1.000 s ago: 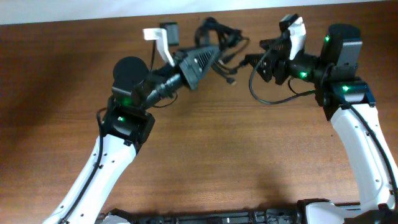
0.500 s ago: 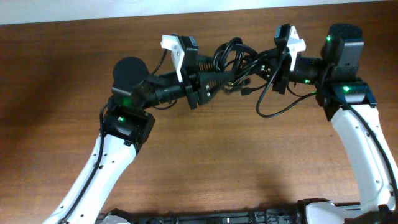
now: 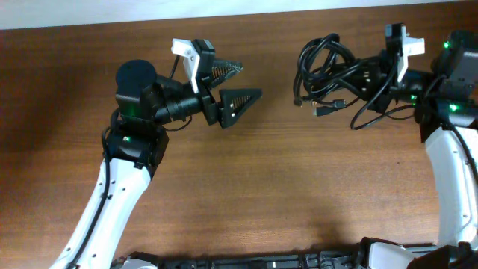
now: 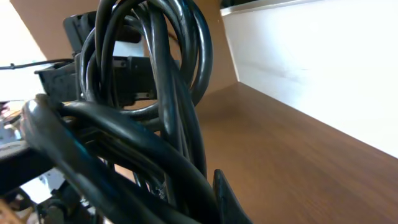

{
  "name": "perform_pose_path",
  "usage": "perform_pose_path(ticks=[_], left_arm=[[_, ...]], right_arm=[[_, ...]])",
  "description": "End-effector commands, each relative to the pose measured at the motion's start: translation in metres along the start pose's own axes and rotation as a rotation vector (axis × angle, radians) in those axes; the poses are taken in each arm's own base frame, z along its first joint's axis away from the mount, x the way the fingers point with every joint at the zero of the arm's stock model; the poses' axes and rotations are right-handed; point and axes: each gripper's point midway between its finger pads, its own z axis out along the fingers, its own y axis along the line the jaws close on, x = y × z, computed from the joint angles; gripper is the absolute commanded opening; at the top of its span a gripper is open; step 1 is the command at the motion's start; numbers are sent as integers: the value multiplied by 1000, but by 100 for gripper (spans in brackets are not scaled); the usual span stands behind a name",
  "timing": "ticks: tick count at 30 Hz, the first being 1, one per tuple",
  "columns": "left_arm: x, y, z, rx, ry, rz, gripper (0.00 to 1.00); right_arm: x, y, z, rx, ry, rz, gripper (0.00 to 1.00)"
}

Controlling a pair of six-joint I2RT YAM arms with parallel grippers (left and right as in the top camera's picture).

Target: Untangle cables

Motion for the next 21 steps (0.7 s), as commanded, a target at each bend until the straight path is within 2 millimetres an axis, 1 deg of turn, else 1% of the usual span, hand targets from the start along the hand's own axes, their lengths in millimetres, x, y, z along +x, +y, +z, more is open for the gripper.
perform_pose_path(ticks=[1, 3, 7, 9, 12, 13, 15, 19, 21], left_arm=[[-5, -13, 0, 34, -3, 52, 84], [-3, -19, 4, 48, 0, 56, 100], [-3, -21, 7, 50, 1, 57, 100], [-1, -24, 7, 70, 8, 57, 100], [2, -43, 5, 177, 33, 78, 99], [5, -53, 5, 222, 43, 102, 99], [10, -64, 10, 262, 55, 124, 99], [16, -80, 18, 308, 67, 156, 100], [17, -81, 19, 310, 68, 158, 100]], right_arm=[[-4, 29, 20, -114, 13, -38, 4], [-3, 36, 30, -149, 21, -57, 4], [1, 53, 49, -227, 41, -65, 4], [2, 58, 54, -245, 46, -68, 4], [2, 58, 54, -245, 46, -68, 4], [2, 58, 54, -245, 46, -69, 4], [2, 58, 54, -245, 45, -72, 4], [2, 58, 54, -245, 45, -72, 4], [2, 58, 54, -245, 45, -72, 4]])
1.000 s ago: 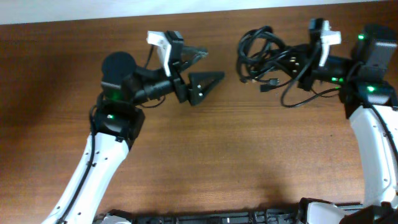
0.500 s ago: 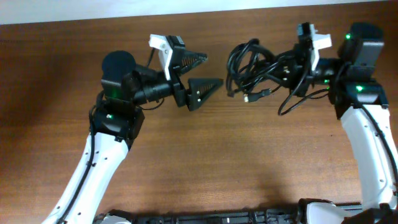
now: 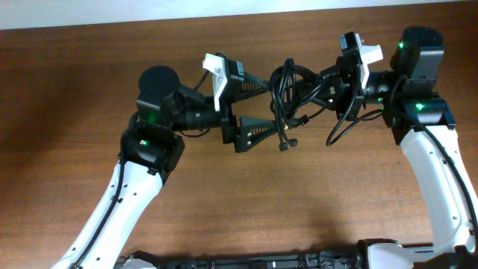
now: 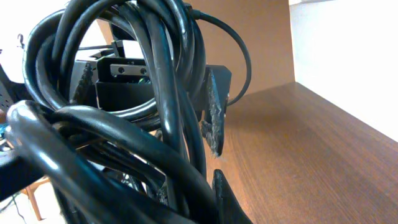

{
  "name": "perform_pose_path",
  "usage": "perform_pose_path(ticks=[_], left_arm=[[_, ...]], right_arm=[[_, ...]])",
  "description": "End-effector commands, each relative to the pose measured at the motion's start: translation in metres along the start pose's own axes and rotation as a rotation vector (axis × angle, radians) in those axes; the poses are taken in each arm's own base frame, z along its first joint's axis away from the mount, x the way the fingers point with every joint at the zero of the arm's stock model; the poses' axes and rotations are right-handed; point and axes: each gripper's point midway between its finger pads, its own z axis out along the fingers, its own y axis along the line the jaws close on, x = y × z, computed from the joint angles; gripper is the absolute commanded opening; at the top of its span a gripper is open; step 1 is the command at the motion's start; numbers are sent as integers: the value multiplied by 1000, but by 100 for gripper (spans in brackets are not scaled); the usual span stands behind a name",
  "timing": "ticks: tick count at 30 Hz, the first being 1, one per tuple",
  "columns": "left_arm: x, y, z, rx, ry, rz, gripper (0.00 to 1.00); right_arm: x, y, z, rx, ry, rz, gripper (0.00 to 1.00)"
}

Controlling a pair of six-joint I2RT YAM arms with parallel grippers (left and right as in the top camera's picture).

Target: Untangle cables

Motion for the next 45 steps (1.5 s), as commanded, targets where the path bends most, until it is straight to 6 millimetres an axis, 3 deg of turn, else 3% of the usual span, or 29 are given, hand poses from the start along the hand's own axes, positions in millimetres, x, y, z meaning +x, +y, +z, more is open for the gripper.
perform_pose_path(ticks=[1, 6, 11, 12, 13, 17, 18, 19, 25, 26, 27, 28, 29, 35, 38, 41, 45], left_arm=[[-6, -12, 1, 29, -5, 58, 97], [-10, 0, 1, -38, -24, 57, 77], [-11, 4, 1, -65, -31, 58, 64], [-11, 5, 0, -69, -32, 58, 43], [-12, 7, 0, -84, -36, 56, 27], [-13, 10, 0, -101, -41, 56, 18], [-13, 12, 0, -108, -42, 56, 3], [-13, 12, 0, -108, -42, 56, 0], [-14, 13, 0, -117, -45, 56, 0], [-14, 15, 0, -125, -46, 54, 0], [-14, 20, -1, -153, -51, 49, 0], [-15, 25, -2, -183, -56, 45, 0], [-15, 28, -3, -199, -60, 45, 0], [-19, 39, -6, -267, -77, 52, 0], [-19, 53, -11, -357, -68, 157, 0], [-19, 54, -11, -367, -37, 316, 0], [-21, 70, -18, -467, -35, 329, 0]], right_arm=[[-6, 10, 1, -20, -2, -28, 4], [-6, 10, 1, -20, -2, -9, 4], [-4, 17, 10, -53, 7, -11, 4], [-4, 17, 11, -54, 7, -12, 4], [-4, 17, 11, -54, 7, -13, 4], [-4, 17, 11, -54, 7, -12, 4], [-4, 17, 11, -54, 7, -13, 4], [-4, 17, 11, -54, 7, -13, 4], [-4, 17, 11, -54, 7, -13, 4], [-4, 17, 11, -53, 7, -13, 15], [-4, 17, 11, -53, 7, -12, 61], [-4, 17, 10, -52, 6, -13, 89], [-5, 16, 9, -49, 6, -12, 99], [-8, 3, -11, 23, -12, 45, 99], [-7, -11, -16, 101, -21, 231, 99], [-8, -11, -16, 102, -28, 366, 99], [-14, -11, -15, 98, -40, 492, 99]])
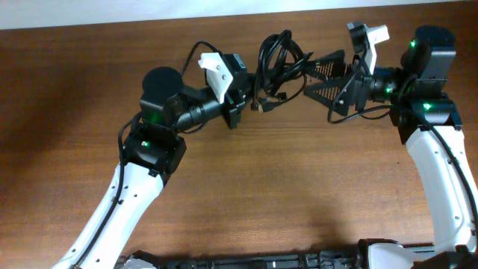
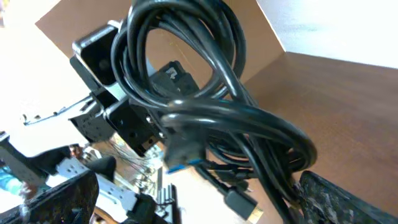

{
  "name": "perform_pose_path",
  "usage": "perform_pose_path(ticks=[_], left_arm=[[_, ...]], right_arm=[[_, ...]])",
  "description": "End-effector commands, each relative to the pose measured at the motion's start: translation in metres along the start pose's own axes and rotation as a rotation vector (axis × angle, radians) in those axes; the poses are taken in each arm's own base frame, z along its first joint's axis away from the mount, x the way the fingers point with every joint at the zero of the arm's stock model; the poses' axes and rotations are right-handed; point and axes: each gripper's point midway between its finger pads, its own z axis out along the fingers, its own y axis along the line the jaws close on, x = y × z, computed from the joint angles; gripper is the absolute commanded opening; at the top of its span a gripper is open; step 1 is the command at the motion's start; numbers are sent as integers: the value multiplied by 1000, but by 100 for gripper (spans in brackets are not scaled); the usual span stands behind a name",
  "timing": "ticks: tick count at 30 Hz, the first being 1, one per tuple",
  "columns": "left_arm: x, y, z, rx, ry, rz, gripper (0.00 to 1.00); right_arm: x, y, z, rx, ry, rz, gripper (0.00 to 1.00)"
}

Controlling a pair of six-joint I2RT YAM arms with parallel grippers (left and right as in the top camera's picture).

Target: Untangle cables

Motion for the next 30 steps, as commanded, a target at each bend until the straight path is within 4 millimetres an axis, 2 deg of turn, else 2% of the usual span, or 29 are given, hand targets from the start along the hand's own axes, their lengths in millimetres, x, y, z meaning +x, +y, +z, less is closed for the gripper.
perform_pose_path(ticks=[1, 3, 5, 6, 10, 13, 18, 21, 22, 25, 27, 28, 29, 30], left_arm=[[-8, 14, -3, -90, -14, 78, 0], [-8, 16, -3, -103, -11, 81, 0], [-4, 39, -7, -237, 6, 74, 0], [-5, 41, -7, -245, 5, 75, 0], [-4, 20, 0, -140, 3, 75, 0], [-5, 1, 10, -97, 1, 123, 0], [-2, -3, 14, -107, 14, 146, 0], [0, -6, 17, -99, 18, 144, 0], [0, -8, 18, -93, 18, 144, 0], [0, -17, 22, -69, 18, 148, 0], [1, -25, 24, -38, 20, 182, 0], [1, -36, 26, 7, 16, 209, 0], [1, -38, 27, 8, 16, 214, 0], [1, -35, 27, -6, 18, 213, 0]], right_arm=[[-6, 10, -1, -4, -6, 113, 99], [-8, 8, -1, 7, -13, 137, 99], [-11, 0, -2, 50, -35, 153, 98], [-12, -1, -2, 60, -40, 167, 99], [-13, -5, 3, 80, -48, 211, 99], [-11, -2, 18, 80, -38, 238, 98], [-21, 10, 27, 40, -44, 219, 77], [-22, 11, 27, 39, -46, 214, 56], [-22, 11, 27, 39, -46, 214, 52], [-22, 11, 27, 39, -46, 214, 44], [-22, 11, 27, 40, -46, 214, 44], [-22, 11, 27, 39, -46, 214, 44], [-22, 11, 27, 39, -46, 215, 39], [-22, 11, 27, 39, -46, 215, 19]])
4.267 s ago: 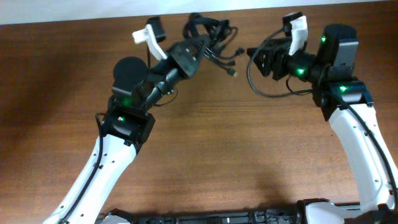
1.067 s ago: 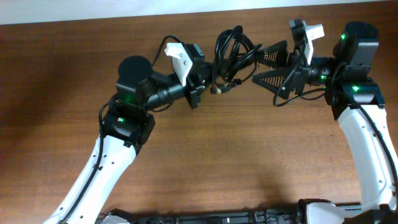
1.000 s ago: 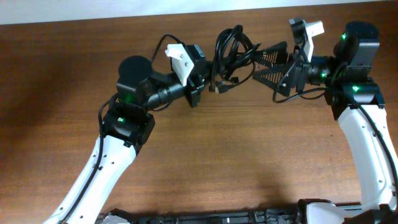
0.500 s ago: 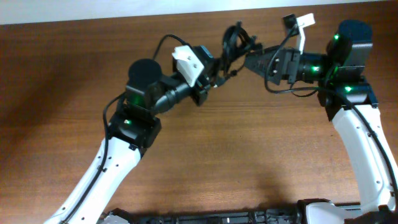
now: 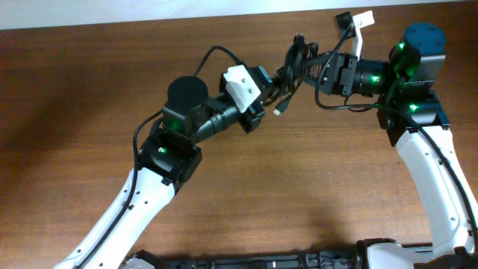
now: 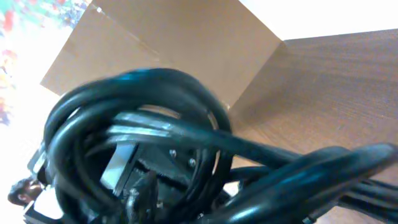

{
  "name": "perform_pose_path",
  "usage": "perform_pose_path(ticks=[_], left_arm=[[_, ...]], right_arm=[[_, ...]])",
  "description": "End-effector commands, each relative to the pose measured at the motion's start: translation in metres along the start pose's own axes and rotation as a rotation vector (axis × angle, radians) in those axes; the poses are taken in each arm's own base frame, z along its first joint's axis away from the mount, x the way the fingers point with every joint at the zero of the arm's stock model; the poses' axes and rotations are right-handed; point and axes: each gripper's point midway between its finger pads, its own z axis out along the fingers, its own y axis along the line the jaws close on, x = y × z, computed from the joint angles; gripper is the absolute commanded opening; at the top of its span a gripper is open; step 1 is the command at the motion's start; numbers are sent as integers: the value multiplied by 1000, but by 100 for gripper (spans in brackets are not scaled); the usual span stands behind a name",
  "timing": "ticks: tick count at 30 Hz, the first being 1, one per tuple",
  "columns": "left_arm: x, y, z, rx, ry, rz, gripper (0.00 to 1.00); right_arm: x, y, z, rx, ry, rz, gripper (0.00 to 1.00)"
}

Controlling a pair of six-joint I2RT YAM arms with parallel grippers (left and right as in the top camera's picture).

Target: Untangle cables

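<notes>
A tangle of black cables point(image 5: 297, 58) hangs in the air over the back of the table, stretched between both grippers. My left gripper point(image 5: 267, 88) comes at it from the left and looks shut on its lower left strands; a plug end point(image 5: 279, 111) dangles just beside it. From the right, my right gripper point(image 5: 317, 71) looks shut on the bundle, with a loose loop point(image 5: 328, 104) drooping under it. In the right wrist view blurred cable coils point(image 6: 186, 134) fill the picture and hide my own fingers.
The brown wooden table point(image 5: 299, 187) lies below. A white strip point(image 5: 149, 11) runs along the table's far edge. My left arm's elbow point(image 5: 185, 97) stands left of centre, and the right arm's elbow point(image 5: 422, 45) is at the far right.
My right gripper, then open beside the bundle, now looks shut on it. The left gripper and the bundle have shifted to the right, and the tangle is pulled narrower between the two grippers.
At first my right gripper held the tangle at the far right while the left stood open mid-table. Then the grippers met at the centre with the open left fingers around the cables. Later the left held the bundle and the right was open; now both grip it.
</notes>
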Motion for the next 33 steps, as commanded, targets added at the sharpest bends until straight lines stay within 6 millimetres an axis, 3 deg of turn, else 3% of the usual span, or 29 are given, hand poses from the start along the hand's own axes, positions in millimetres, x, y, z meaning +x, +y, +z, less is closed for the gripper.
perform_pose_path(ticks=[1, 2, 8, 12, 16, 22, 28, 33], left_arm=[[-6, -12, 3, 37, -15, 48, 0], [-5, -5, 3, -6, -6, 47, 0], [2, 25, 0, -176, 29, -34, 0], [11, 78, -20, -439, 12, -280, 0], [21, 119, -45, -557, -73, -626, 0], [30, 122, -49, -569, -47, -660, 0], [80, 154, -90, -871, -33, -958, 0], [89, 150, -91, -872, 10, -972, 0]], right_arm=[[-1, 11, 0, -8, -3, -37, 9], [-1, 11, 0, -8, -2, -37, 4], [-1, 11, 0, -8, -3, -37, 4], [-1, 11, 0, -7, -4, -38, 4], [-1, 11, 0, -7, -4, -38, 4], [-1, 11, 0, -7, -4, -38, 4], [-1, 11, 0, -7, -4, -38, 4], [-1, 11, 0, -7, -5, -40, 4]])
